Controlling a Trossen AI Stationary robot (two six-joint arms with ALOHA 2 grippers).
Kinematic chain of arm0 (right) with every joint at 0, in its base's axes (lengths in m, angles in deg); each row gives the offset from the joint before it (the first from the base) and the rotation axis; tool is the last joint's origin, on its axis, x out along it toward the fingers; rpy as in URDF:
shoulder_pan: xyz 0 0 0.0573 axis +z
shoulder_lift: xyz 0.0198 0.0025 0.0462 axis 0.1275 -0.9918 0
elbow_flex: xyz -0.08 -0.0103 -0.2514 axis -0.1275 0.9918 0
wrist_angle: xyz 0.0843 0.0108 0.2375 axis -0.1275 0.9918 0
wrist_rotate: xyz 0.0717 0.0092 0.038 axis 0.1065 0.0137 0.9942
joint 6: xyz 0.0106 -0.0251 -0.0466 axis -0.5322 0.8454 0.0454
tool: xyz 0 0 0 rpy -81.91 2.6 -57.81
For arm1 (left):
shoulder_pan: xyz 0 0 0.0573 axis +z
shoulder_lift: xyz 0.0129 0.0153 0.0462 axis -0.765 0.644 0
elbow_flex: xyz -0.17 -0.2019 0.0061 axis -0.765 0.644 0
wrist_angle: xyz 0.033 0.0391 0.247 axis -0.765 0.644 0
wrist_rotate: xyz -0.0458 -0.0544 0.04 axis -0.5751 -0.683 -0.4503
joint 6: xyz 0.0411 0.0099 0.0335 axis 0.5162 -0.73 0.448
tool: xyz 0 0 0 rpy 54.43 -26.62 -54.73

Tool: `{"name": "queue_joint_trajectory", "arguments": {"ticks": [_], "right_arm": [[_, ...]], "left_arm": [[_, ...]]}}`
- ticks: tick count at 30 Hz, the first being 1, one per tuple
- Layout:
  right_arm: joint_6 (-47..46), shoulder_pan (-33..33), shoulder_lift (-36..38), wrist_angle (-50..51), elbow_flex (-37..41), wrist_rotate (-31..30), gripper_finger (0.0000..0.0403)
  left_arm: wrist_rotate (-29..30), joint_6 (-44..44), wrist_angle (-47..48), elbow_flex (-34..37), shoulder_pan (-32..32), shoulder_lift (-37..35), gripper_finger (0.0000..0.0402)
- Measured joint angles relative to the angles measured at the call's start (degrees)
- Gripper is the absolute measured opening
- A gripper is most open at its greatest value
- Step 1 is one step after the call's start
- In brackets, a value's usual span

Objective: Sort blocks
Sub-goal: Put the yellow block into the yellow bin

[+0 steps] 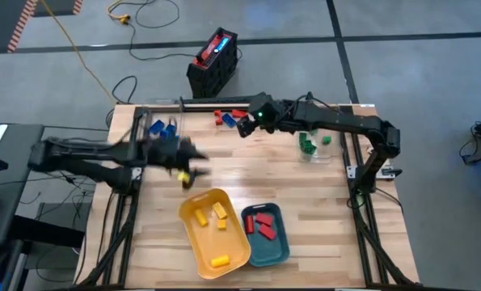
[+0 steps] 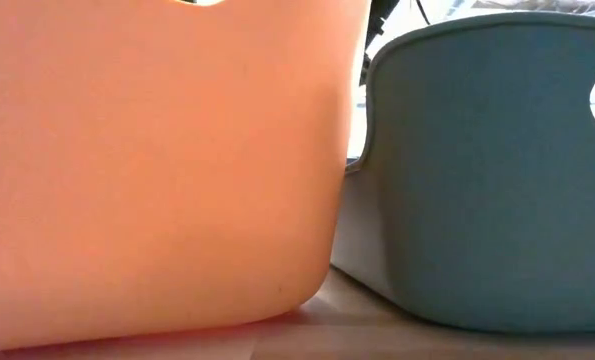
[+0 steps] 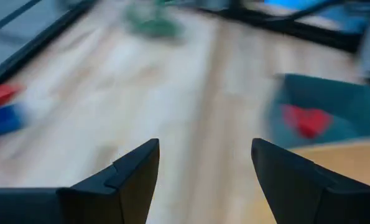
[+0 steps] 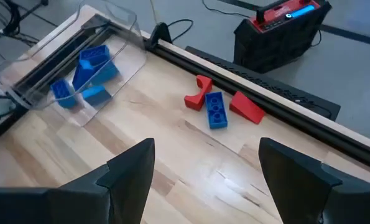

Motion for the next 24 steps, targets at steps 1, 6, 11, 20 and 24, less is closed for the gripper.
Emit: {"name": "queue_joint_trajectory", "arguments": {"ticks": [1,6,11,20,24], "right_arm": [[0.33,-0.18,0.0,-0.01,0.0,0.02,0.0303],[1.1,0.23,0.02,0.5,0.0,0.32,0.0303],[1.45,1.74,0.26,2.77,0.0,0.39,0.0303],[1.78,5.05,0.31,3.11,0.0,0.04,0.0303],[3.38,5.82,0.31,3.0,0.0,-0.07,0.0303]], "left_arm": [[-1.19,0.52,1.45,-0.55,3.7,0.48,0.0251],[-11.76,2.19,1.13,-1.77,20.33,7.04,0.0251],[-18.22,9.98,1.08,-4.46,31.8,17.13,0.0251],[-19.5,13.54,6.51,-19.99,38.03,35.33,0.0251],[-17.67,12.71,16.19,-31.57,39.01,43.17,0.0251]]}}
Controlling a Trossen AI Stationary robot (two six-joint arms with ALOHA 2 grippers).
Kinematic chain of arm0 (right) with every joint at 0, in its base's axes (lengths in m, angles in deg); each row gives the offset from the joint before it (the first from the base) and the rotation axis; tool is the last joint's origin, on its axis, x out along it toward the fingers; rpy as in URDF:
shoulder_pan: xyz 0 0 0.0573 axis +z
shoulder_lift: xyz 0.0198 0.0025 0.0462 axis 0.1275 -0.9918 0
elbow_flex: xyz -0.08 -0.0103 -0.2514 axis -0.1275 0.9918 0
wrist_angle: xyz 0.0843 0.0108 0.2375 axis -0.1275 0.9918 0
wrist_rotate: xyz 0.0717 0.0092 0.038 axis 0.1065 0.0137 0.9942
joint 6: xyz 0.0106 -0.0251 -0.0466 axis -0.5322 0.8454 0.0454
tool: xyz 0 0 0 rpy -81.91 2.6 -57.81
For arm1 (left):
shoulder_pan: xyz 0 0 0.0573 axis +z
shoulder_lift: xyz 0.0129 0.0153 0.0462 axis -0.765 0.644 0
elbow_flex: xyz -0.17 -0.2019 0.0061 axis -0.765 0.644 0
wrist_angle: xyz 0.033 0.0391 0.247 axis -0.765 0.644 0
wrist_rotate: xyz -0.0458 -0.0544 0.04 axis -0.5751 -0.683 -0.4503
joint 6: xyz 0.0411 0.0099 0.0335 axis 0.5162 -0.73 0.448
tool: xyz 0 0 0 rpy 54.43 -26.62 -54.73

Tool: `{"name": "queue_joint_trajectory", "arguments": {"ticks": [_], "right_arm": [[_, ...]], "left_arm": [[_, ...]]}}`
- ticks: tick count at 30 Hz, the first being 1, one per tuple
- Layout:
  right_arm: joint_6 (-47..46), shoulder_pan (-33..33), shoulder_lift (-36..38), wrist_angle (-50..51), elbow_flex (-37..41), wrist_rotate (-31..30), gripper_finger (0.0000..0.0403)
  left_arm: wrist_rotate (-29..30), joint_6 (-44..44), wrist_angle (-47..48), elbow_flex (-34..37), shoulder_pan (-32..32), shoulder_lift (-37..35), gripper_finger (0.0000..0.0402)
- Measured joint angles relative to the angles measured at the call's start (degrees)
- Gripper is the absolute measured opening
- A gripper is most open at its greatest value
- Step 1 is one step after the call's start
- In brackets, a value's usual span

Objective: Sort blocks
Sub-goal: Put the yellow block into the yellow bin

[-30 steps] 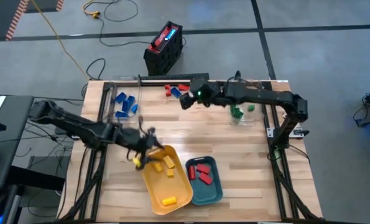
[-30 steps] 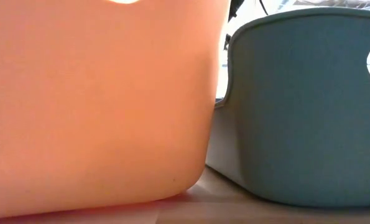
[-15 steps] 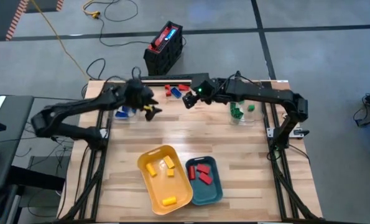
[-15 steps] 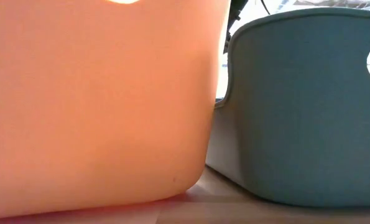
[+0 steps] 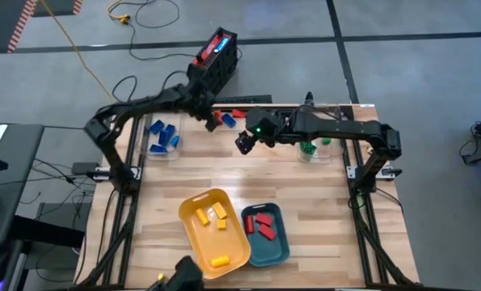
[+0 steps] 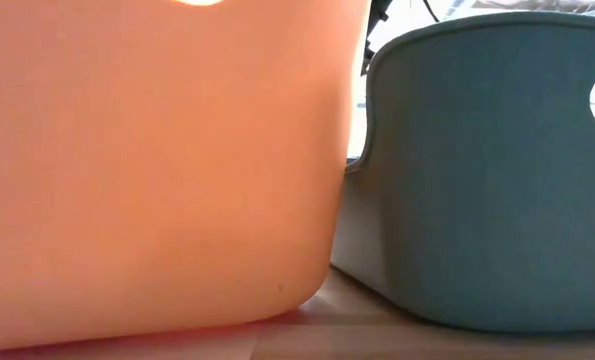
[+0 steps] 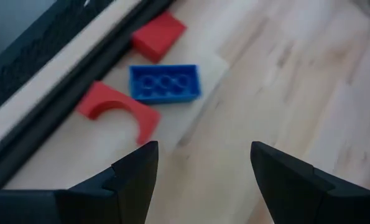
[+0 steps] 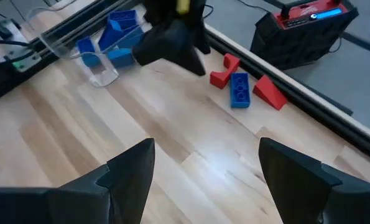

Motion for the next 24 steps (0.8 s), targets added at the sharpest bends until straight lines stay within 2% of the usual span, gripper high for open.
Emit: {"name": "queue_joint_trajectory", "arguments": {"ticks": [4,7,9,13,16,20,24], "right_arm": [[1.35,-0.36,0.0,0.08,0.0,-0.22,0.0303],[2.47,-1.18,0.07,0.73,0.0,-1.73,0.0303],[3.41,-1.98,0.53,2.41,0.02,-3.25,0.0303],[4.23,-3.89,1.92,3.33,0.02,-4.5,0.0303],[4.3,-5.16,2.98,1.86,0.02,-4.61,0.0303],[5.83,-5.77,3.54,-3.2,0.02,-4.44,0.0303],[7.36,-5.81,3.61,-6.62,0.02,-4.44,0.0303]], "left_arm": [[2.92,0.61,12.76,-12.08,0.8,5.67,0.0251],[2.26,5.14,19.14,-18.5,2.03,9.96,0.0251],[2.28,13.99,23.29,-21.55,2.78,12.16,0.025],[5.06,36.96,30.32,-24.28,3.7,14.09,0.0238],[9.46,50.14,28.4,-24.28,4.32,14.72,0.023],[10.56,59.91,23.64,-24.29,5.47,14.59,0.0227],[10.51,75.47,23.33,-24.3,5.14,14.63,0.0227]]}}
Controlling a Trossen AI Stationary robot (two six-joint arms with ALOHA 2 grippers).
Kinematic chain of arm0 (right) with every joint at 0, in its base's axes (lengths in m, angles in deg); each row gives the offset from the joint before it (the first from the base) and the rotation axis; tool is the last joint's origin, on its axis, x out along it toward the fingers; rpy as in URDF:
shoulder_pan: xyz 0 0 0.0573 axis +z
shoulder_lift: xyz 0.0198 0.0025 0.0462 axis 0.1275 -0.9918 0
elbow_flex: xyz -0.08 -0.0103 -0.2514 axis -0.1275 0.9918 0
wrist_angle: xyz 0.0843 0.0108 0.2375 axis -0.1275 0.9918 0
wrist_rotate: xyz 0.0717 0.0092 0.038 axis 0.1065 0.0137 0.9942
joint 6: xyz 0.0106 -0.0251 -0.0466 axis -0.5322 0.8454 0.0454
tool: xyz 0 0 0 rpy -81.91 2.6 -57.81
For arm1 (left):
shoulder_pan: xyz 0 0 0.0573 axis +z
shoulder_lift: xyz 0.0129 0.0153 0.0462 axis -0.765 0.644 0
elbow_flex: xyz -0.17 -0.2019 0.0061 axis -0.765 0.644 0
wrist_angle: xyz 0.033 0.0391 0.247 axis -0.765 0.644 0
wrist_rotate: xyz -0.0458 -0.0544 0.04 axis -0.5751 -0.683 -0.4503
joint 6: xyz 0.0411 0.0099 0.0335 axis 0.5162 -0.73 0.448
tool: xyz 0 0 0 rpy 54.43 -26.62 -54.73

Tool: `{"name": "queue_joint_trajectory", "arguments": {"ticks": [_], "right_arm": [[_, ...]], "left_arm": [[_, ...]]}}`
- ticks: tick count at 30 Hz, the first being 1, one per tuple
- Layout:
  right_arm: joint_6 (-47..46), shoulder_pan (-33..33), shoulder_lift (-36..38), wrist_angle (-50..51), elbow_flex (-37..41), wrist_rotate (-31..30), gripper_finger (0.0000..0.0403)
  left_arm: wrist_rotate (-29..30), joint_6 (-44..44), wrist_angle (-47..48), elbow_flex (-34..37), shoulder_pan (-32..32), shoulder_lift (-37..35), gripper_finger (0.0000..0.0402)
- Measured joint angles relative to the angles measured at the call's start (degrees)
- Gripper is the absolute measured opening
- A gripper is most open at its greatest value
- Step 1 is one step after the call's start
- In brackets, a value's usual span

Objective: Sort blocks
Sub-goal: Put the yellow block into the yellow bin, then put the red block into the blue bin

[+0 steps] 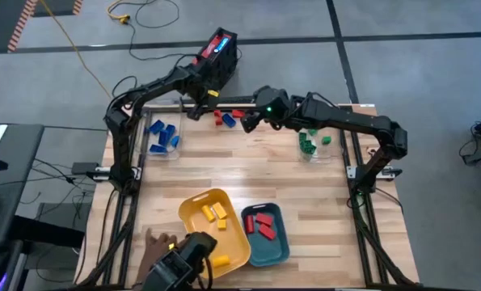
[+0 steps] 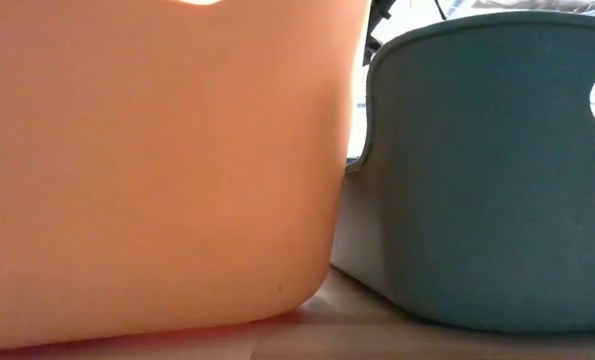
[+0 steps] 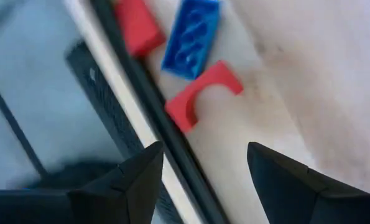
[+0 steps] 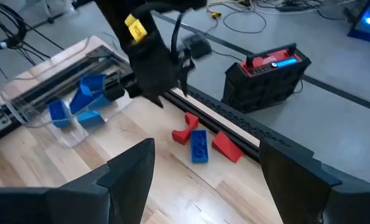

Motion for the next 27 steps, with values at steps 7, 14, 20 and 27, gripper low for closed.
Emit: {"name": "queue_joint_trajectory", "arguments": {"ticks": [7,14,20,27], "right_arm": [[0.13,0.02,-0.11,-0.63,0.0,0.02,0.0303],[0.16,0.0,-0.13,-1.48,0.0,0.01,0.0303],[1.0,-0.05,-0.13,-2.77,0.0,0.0,0.0303],[1.4,-1.3,-0.15,-2.32,0.0,0.02,0.0303]], "left_arm": [[-2.58,9.66,-5.41,-0.07,0.17,2.78,0.0226],[-1.83,15.5,-2.9,0.02,0.29,4.46,0.0226],[3.24,11.35,-3.28,0.0,-0.78,3.97,0.0226],[-2.4,4.92,-6.29,0.0,-0.28,0.06,0.0226]]}}
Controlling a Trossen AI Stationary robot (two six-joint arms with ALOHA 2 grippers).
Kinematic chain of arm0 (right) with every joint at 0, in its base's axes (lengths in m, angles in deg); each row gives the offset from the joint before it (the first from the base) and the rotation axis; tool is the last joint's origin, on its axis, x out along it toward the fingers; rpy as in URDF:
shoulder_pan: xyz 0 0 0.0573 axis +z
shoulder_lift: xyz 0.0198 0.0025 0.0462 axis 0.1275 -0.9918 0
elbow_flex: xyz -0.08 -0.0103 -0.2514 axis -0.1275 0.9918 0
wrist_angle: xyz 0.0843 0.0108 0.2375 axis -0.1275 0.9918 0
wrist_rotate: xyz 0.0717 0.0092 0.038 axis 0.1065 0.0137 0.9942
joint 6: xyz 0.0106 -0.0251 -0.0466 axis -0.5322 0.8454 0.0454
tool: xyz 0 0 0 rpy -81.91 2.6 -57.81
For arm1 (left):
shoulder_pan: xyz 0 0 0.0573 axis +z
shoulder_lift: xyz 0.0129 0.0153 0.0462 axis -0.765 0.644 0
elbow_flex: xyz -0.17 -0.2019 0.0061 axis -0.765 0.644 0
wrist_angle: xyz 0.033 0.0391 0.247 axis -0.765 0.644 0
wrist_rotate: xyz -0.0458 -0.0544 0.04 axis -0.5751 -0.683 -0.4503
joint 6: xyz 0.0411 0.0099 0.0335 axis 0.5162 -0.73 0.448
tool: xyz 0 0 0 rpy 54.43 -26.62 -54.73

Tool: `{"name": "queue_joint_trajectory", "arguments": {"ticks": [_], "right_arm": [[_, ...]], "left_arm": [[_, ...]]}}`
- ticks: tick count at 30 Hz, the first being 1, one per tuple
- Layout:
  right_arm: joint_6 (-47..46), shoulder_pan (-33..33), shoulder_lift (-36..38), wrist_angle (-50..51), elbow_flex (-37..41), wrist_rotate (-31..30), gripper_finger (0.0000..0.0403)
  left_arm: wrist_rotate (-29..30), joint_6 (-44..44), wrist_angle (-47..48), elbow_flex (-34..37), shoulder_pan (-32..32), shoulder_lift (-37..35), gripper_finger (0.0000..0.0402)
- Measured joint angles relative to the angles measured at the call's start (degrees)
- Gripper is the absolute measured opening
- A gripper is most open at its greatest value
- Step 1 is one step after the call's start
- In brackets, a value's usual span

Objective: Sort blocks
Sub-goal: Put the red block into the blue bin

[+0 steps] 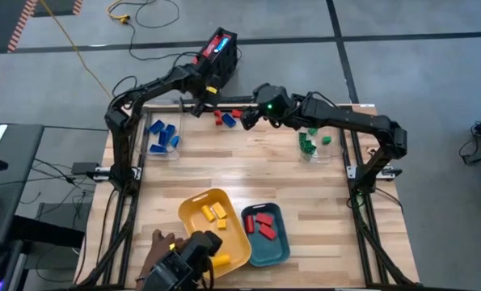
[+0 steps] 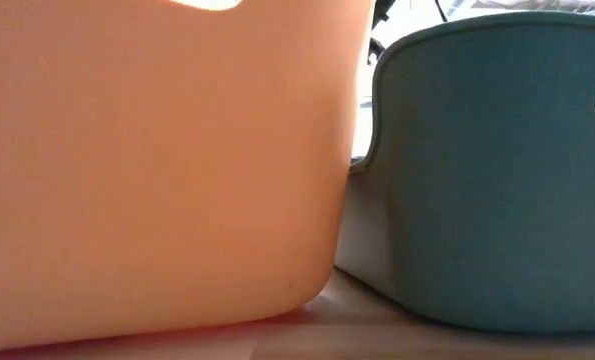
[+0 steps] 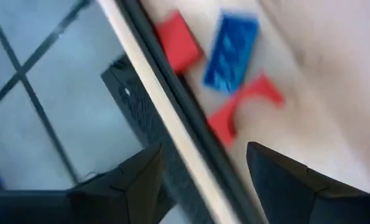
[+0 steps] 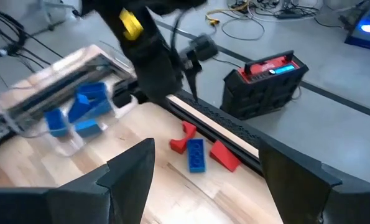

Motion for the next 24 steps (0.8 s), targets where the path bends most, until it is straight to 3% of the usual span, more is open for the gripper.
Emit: {"name": "queue_joint_trajectory", "arguments": {"ticks": [4,11,15,20,24], "right_arm": [[0.19,-1.53,0.0,1.92,0.0,-0.02,0.0303],[-0.12,-1.87,0.5,3.27,0.0,-0.02,0.0303],[-0.63,-1.02,0.69,3.8,0.04,0.0,0.0303],[-0.68,-0.91,0.76,3.43,0.04,0.0,0.0303],[-0.84,-0.93,0.76,2.6,0.04,0.0,0.0303]], "left_arm": [[-2.64,-8.77,0.15,-0.02,-0.87,0.51,0.0215],[8.01,-27.02,-3.55,-1.51,-3.03,0.94,0.0186],[8.26,-36.64,-5.99,-3.87,-2.11,0.75,0.0174],[7.8,-36.72,-7.36,-3.89,-1.05,2.4,0.0157],[4.28,-32.29,0.03,-3.82,-0.19,4.87,0.0145]]}}
